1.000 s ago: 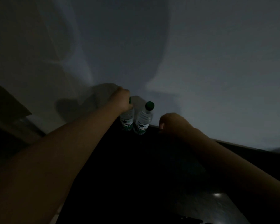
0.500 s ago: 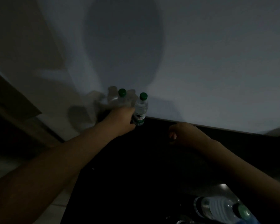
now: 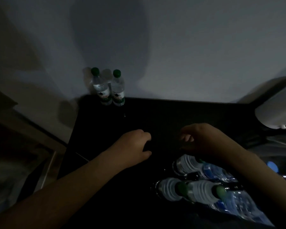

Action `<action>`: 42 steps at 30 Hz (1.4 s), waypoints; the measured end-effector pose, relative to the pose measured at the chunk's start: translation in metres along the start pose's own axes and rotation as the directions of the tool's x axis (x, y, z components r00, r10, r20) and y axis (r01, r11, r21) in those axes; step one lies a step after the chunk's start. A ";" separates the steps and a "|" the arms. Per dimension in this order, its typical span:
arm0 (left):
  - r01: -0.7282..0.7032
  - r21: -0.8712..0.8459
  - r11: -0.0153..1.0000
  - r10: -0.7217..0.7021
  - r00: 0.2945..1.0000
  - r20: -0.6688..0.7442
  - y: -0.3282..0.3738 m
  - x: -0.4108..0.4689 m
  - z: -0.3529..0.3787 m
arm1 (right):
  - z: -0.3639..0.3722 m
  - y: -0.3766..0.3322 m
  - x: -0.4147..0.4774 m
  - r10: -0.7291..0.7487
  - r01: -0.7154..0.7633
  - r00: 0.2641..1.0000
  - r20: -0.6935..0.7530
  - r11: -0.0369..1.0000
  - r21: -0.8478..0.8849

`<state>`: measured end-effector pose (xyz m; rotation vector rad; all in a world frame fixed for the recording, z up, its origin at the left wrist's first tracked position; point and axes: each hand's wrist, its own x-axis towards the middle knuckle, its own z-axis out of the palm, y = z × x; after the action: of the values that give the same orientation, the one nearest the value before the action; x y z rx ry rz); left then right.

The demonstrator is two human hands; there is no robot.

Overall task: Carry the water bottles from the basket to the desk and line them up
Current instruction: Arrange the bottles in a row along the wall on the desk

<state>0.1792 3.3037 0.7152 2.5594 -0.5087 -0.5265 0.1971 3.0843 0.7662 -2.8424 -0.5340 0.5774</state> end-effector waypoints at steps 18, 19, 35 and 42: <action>-0.069 -0.014 0.998 0.071 0.975 0.209 0.085 -0.012 0.049 | 0.031 0.065 -0.068 0.206 -0.204 0.978 -0.019 0.976 0.078; -0.078 -0.009 0.997 0.078 0.975 0.209 0.085 -0.013 0.052 | 0.033 0.066 -0.067 0.207 -0.205 0.978 -0.019 0.975 0.081; -0.107 -0.011 0.994 0.107 0.970 0.217 0.090 -0.011 0.071 | 0.064 0.070 -0.038 0.153 -0.143 0.983 -0.097 0.984 0.102; -0.062 -0.044 0.997 0.069 0.981 0.180 0.081 -0.012 0.074 | 0.072 0.070 -0.030 0.148 -0.134 0.981 -0.126 0.984 0.117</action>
<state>0.1154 3.2153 0.6998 2.4614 -0.6378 -0.7428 0.1634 3.0165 0.6931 -2.8057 -0.2710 0.4192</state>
